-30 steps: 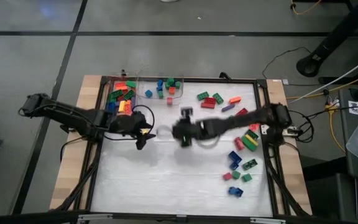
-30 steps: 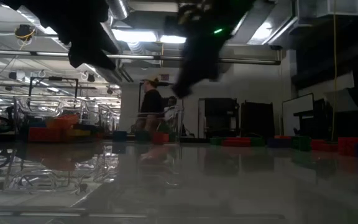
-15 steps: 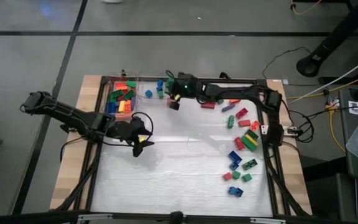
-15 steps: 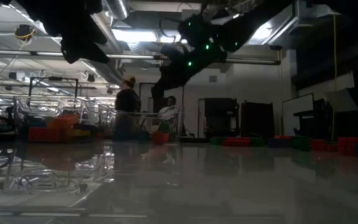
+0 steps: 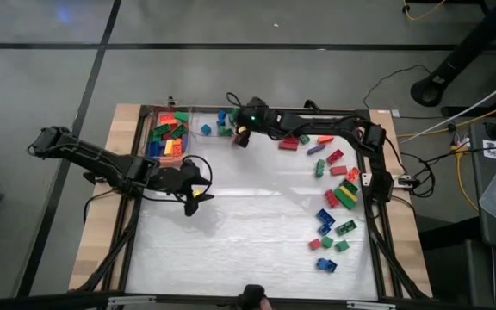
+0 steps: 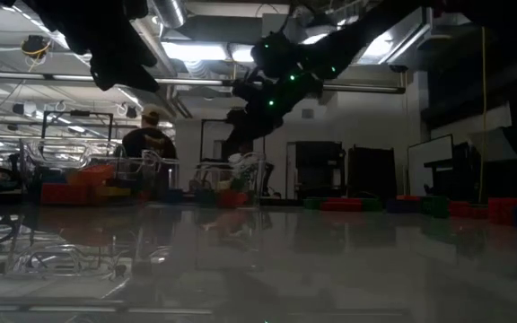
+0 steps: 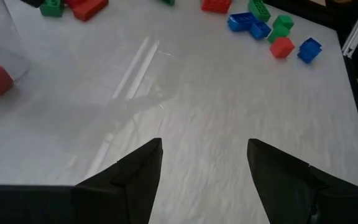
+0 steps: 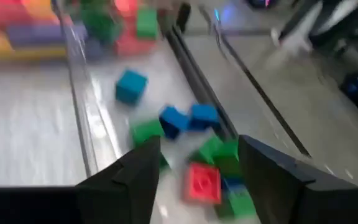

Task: Sort blocks by size
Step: Adjust the right transparent bin

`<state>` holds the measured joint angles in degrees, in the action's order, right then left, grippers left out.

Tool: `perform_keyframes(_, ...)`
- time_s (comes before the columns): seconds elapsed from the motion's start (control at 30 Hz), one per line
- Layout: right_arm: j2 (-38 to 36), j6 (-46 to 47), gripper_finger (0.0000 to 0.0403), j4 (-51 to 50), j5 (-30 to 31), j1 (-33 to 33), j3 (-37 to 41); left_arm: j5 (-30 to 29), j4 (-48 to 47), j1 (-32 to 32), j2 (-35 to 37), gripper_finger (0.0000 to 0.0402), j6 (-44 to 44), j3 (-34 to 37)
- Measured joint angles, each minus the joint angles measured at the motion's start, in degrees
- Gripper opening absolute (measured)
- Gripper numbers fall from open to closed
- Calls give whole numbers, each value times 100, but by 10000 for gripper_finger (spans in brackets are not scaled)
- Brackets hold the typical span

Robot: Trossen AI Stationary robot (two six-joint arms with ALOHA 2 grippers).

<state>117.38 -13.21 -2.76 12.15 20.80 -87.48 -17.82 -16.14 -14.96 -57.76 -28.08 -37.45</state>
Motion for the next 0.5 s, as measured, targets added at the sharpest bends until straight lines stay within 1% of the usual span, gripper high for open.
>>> perform_keyframes(0.1,0,14,225,-1713,184,-31,-595,-40,0,0,0,223,2,2)
perform_keyframes(0.3,-4,22,218,-5089,-282,-96,-1647,-56,2,0,0,223,245,2)
perform_keyframes(0.43,-7,102,205,-6453,-306,-94,-1845,-88,2,0,0,223,315,2)
perform_keyframes(0.5,-7,233,200,-6873,-266,-91,-1851,-90,2,0,0,223,319,2)
